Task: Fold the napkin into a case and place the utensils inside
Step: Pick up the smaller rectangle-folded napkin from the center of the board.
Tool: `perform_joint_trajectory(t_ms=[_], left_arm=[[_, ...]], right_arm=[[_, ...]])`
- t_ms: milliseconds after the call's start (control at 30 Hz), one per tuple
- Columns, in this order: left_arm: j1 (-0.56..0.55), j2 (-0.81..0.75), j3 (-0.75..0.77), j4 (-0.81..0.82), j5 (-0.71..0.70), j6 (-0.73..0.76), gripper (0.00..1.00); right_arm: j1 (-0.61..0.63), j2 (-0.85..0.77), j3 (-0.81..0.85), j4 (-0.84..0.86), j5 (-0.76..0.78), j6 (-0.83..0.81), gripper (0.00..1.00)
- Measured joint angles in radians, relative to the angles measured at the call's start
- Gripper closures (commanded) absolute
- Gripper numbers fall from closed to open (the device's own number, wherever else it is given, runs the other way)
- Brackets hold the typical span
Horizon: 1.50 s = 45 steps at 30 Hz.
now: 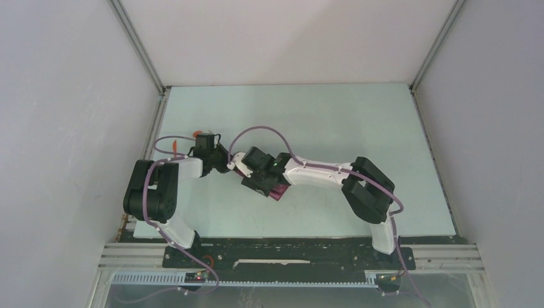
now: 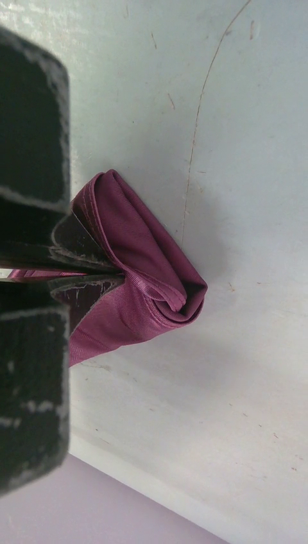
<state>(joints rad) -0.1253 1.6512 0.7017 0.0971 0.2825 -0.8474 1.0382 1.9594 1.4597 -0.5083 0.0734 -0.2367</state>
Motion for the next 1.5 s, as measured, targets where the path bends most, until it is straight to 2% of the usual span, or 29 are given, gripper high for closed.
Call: perform_joint_trajectory(t_ms=[300,533,733,967,1100,1167,1333,1500], left_arm=[[0.002,0.000,0.000,0.000,0.000,0.000,0.90],[0.002,0.000,0.000,0.000,0.000,0.000,0.90],[0.002,-0.001,0.000,0.000,-0.001,0.001,0.90],[0.002,-0.002,-0.001,-0.001,-0.002,0.002,0.90],[0.002,-0.006,-0.002,-0.002,-0.006,0.002,0.87],[0.003,-0.017,-0.003,-0.016,-0.017,0.004,0.82],[0.006,-0.111,-0.019,-0.085,-0.033,0.013,0.66],[0.010,-0.320,0.014,-0.218,-0.076,0.048,0.57]], right_arm=[[0.056,0.071,0.019,-0.005,0.146,-0.023,0.42],[0.092,0.100,0.021,0.006,0.219,-0.019,0.39],[0.093,0.122,0.021,0.037,0.271,0.000,0.46],[0.061,0.123,0.000,0.084,0.264,0.051,0.65],[0.048,0.123,-0.009,0.100,0.265,0.074,0.92],[0.046,0.123,-0.013,0.106,0.269,0.087,1.00],[0.043,0.121,-0.013,0.105,0.269,0.140,1.00],[0.013,0.093,-0.014,0.073,0.147,0.256,1.00]])
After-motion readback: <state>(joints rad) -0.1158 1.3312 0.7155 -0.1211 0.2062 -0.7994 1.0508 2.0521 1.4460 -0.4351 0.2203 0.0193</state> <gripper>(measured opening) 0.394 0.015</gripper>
